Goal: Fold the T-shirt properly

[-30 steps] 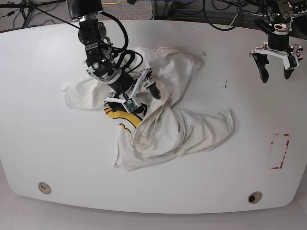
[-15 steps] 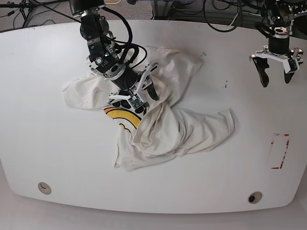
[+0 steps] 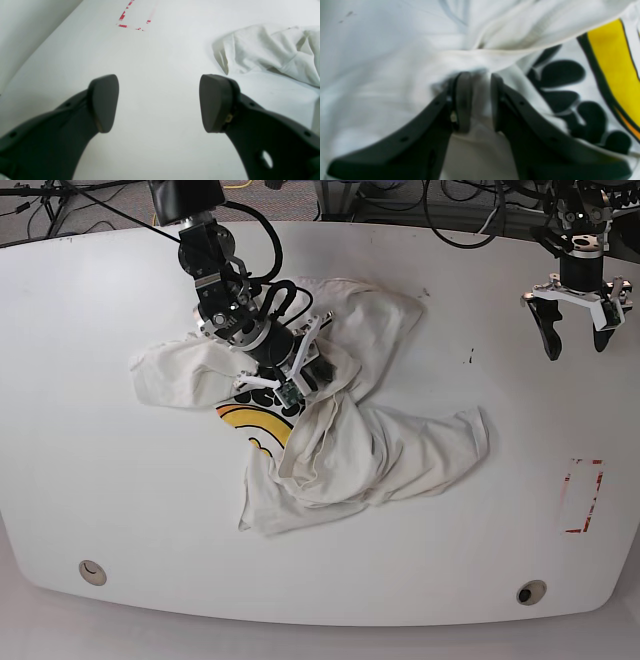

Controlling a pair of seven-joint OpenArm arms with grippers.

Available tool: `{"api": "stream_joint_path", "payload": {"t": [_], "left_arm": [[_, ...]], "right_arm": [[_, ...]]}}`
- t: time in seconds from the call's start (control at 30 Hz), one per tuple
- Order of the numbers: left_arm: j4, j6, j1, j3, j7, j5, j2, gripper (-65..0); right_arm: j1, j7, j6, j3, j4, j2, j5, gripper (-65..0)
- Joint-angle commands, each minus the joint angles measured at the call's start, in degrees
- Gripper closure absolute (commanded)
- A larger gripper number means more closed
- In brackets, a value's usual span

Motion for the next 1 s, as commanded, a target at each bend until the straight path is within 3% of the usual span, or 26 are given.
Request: {"api": "stream_joint_path", "payload": {"t": [0.0, 0.2, 0.4, 0.53, 0.67, 0.97], "left_arm": [[0.8, 0.0, 0.1, -0.5, -1.7, -0.2, -0.3, -47.1], [0.8, 0.0, 0.1, -0.6, -1.8, -0.1, -0.1, -47.0], [0.9, 0.2, -0.1, -0.6, -2.2, -0.1, 0.3, -46.8], [0.9, 0.2, -0.1, -0.6, -2.1, -0.2, 0.5, -46.8], [1.0, 0.2, -0.1, -0.5, -2.1, -0.1, 0.6, -46.8], [0.8, 0.3, -0.2, -0.4, -2.1, 0.0, 0.5, -46.6]], "right_arm": [[2.0, 1.6, -0.1, 0.9, -1.0, 0.5, 0.5, -14.6], [3.0, 2.1, 0.0, 2.2, -4.6, 1.5, 1.3, -13.7], [4.5, 3.6, 0.4, 2.2, -7.7, 4.1, 2.0, -2.9], [5.3, 4.5, 0.4, 2.0, -8.7, 4.3, 1.9, -0.4], [6.8, 6.9, -0.2, 1.5, -10.5, 3.8, 1.2, 0.0], [5.5, 5.6, -1.1, 1.1, -4.4, 3.8, 0.2, -0.9]]}}
